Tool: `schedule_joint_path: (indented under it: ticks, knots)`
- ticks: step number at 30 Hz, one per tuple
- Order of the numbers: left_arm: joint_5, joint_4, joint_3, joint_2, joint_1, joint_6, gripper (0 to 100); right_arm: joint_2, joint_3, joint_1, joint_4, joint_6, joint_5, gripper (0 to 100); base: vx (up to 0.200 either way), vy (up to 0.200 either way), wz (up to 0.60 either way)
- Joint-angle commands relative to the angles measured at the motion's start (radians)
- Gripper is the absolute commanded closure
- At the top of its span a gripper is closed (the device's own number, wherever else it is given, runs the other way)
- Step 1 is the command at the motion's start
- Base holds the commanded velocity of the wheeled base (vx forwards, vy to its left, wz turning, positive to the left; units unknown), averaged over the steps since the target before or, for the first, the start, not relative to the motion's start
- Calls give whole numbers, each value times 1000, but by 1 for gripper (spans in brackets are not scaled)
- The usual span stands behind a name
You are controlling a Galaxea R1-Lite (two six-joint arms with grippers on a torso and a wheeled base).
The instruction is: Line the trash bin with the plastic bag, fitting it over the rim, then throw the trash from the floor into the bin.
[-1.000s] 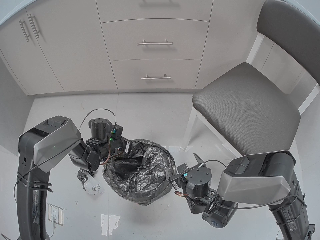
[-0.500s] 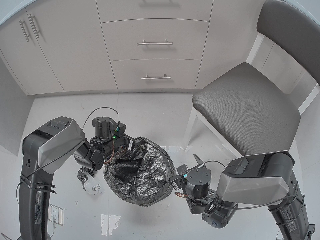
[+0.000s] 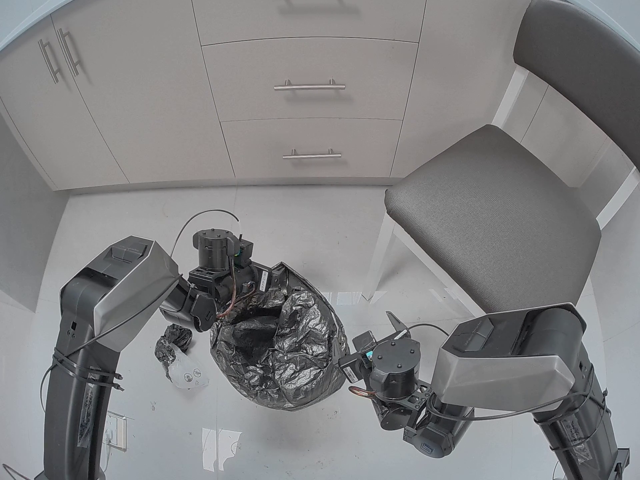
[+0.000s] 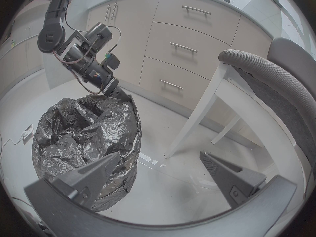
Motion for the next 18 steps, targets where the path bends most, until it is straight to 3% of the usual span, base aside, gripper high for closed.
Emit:
schedule_joint_path:
  ticks: [1,13,18]
  knots:
    - [0,12,-14,37,4,-6,0,3,0,0,-18,-1,-1,0,0,0,0]
    - [-3,120,-109,69,33,-55,0,5,1,8,-18,-1,-1,0,0,0,0]
    - [-2,132,-126,62,36,-121,0,3,0,8,-18,-1,-1,0,0,0,0]
